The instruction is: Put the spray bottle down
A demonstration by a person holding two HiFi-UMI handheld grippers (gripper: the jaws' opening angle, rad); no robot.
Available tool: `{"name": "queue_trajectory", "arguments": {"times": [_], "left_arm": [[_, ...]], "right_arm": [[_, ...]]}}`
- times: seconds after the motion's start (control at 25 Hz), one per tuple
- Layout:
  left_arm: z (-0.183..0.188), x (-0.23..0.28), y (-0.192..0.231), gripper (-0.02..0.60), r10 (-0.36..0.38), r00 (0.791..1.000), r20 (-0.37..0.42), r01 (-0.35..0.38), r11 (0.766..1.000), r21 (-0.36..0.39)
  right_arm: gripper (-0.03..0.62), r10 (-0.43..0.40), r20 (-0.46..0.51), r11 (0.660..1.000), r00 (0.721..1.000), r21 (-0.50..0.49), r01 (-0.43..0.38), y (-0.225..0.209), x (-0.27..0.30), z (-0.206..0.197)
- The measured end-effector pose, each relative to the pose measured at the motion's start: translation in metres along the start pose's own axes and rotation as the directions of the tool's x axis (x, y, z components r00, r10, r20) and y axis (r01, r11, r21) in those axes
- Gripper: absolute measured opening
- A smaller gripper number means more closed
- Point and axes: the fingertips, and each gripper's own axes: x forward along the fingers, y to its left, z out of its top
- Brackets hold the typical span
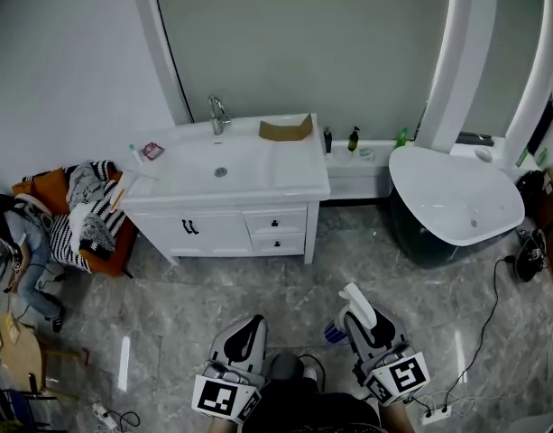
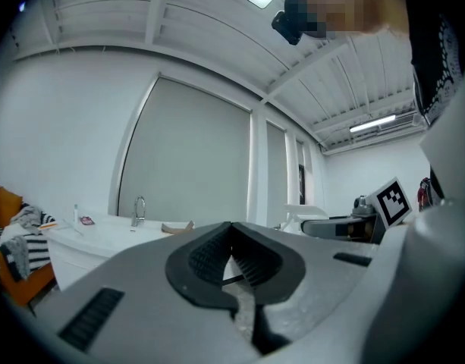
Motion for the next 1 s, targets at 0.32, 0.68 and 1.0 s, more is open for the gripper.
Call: {"name": "queue_trajectory", "arguments": {"times": [0.32, 0.68, 1.0], "left_arm": [[0.002, 0.019, 0.020, 0.005, 0.010, 1.000, 0.007, -0.010, 1.000, -0.004], [0.007, 0.083, 0.087, 0.005, -0.041, 0.999, -0.003, 0.041, 0.999, 0.005], [0.029, 0.132, 0.154, 0.005, -0.103, 0.994, -0.018, 0.104, 0.993, 0.048]], "right_arm": [[0.152, 0.009, 0.005, 1.000, 1.000, 0.008, -0.009, -0.008, 0.025, 0.004], [0.153, -0.025, -0.015, 1.000, 1.000, 0.000, 0.025, -0.030, 0.110, 0.003], [0.153, -0.068, 0.019, 0.998, 0.997, 0.004, 0.068, -0.035, 0.190, 0.021]]}}
